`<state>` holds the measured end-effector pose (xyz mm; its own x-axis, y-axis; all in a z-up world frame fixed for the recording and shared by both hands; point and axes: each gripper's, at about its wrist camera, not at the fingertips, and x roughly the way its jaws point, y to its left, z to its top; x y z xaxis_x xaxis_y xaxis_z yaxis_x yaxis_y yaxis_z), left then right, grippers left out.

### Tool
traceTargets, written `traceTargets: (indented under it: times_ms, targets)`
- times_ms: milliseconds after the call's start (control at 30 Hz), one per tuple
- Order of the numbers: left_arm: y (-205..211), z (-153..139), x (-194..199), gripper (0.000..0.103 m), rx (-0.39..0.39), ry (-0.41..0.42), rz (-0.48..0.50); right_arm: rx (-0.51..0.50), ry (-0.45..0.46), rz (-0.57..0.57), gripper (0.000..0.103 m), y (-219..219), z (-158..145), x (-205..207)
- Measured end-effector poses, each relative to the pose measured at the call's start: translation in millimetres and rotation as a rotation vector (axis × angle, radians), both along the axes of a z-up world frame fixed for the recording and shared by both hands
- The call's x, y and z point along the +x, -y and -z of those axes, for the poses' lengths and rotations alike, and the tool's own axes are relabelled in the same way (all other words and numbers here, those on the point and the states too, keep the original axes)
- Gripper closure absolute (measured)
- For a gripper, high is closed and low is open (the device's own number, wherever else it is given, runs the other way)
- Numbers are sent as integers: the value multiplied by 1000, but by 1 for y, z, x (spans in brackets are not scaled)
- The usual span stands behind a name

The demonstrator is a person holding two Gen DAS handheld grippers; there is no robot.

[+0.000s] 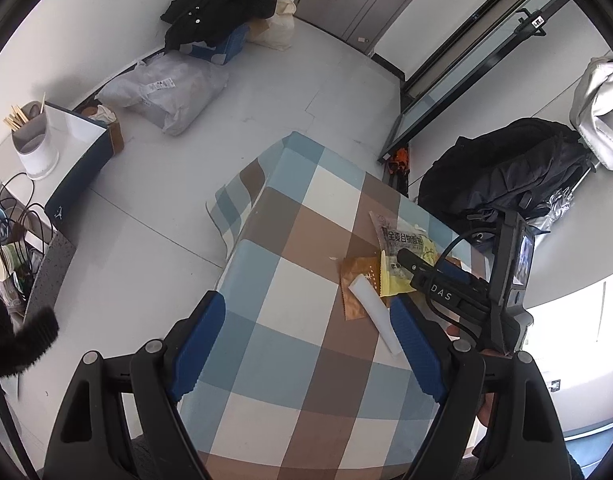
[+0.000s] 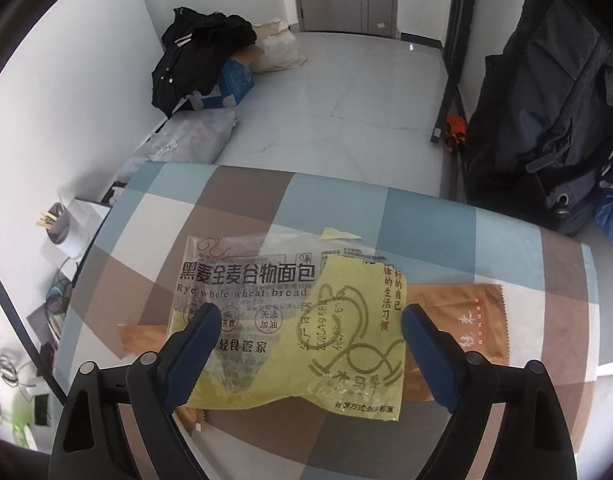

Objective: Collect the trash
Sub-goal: 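Grasp the yellow bread bag with the right gripper, then close the right gripper on the yellow bread bag and lift it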

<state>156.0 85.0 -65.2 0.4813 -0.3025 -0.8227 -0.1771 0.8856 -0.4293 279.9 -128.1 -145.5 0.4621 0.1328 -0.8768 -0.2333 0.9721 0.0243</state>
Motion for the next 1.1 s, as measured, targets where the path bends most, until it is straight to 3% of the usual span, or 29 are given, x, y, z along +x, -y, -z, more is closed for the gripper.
traceTargets:
  times_ms: [100,167,300,467,667,1100]
  targets:
    - [0,0,0,21,5,0,-2,-37,8,-10,24,-2,-1,-3]
    - [0,0,0,21,10,-2,-4,-70,21,-16,42,-3,-2,-7]
    - [0,1,0,21,13,-5,-2,-82,30,-51,61,-5,-4,-14]
    - [3,3,2,21,24,-13,3,-46,17,-62,92,5,-5,-19]
    - [5,4,2,21,41,-16,2,23,-7,-79,102,15,-12,-20]
    - [19,9,5,21,79,-39,12,168,37,-83,103,48,-46,-37]
